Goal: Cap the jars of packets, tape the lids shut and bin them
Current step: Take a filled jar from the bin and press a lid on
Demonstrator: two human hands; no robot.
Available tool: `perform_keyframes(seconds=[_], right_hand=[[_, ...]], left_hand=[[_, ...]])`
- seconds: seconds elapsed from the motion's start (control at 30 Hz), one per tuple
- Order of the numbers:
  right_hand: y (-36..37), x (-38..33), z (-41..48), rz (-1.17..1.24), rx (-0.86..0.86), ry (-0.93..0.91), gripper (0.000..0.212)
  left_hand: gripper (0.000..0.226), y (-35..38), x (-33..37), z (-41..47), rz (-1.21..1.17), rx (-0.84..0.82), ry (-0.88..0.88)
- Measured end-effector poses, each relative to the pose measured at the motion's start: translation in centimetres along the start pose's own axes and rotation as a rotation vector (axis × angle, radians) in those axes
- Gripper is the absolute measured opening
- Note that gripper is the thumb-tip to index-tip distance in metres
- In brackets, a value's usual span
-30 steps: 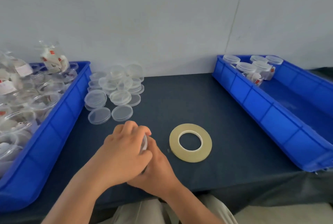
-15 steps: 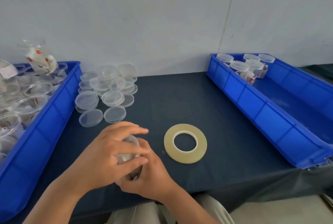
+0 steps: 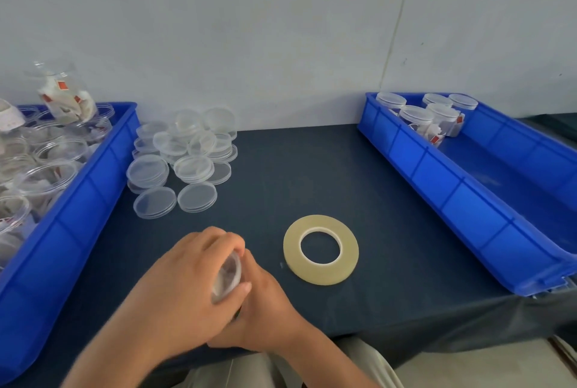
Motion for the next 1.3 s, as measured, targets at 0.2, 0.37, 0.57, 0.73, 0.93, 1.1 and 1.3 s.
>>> perform_keyframes(seconds=[0.2,0.37,0.57,0.73,0.93,1.1,1.3], right_hand=[[0.1,-0.1,-0.2,0.03,0.017,-0.006,0.084],[-0.6,0.1,-0.1,0.083,0.082,0.054,0.084],[0.5,-0.7,0.2,-0.041,-0.032,0.063,0.079],[-0.6,0.0,-0.1,0.031,0.004,0.038,0.09],[-0.6,-0.3,-0.3,0.064,0.056,-0.01,0.078],[-0.7,-1.1,-0.1,-0.003,0.132,-0.022,0.052],[-0.8,-0.3,-0.1,-0.068,0.108,0.076,0.08]], left_hand=[[0.043,-2.2,-0.4,-0.6,-0.203,0.036,0.112],[0.096,0.4,-1.2,-2.2,-0.109,-0.006,-0.248],[0.079,-0.2,0.5,-1.7,-0.025,0.332,-0.33],[0.05,-0.7,-0.7,-1.5,-0.137,0.311,-0.136],[0.056,-0.4,-1.3,-1.7,-0.166,0.182,-0.088],[0.082,0.4,-0.8,-2.0,-0.073,0.27,-0.347],[0.055,0.1,-0.9,-0.7,-0.055,0.399,-0.344]])
Point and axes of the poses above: each hand's wrist, its own z-axis towards the middle knuckle, its own y-axis out of the palm, x = y × z, the point moved 9 cm from there along z, towards the middle knuckle, and after that the axes turned 14 degrees about y, right-handed, at the moved point
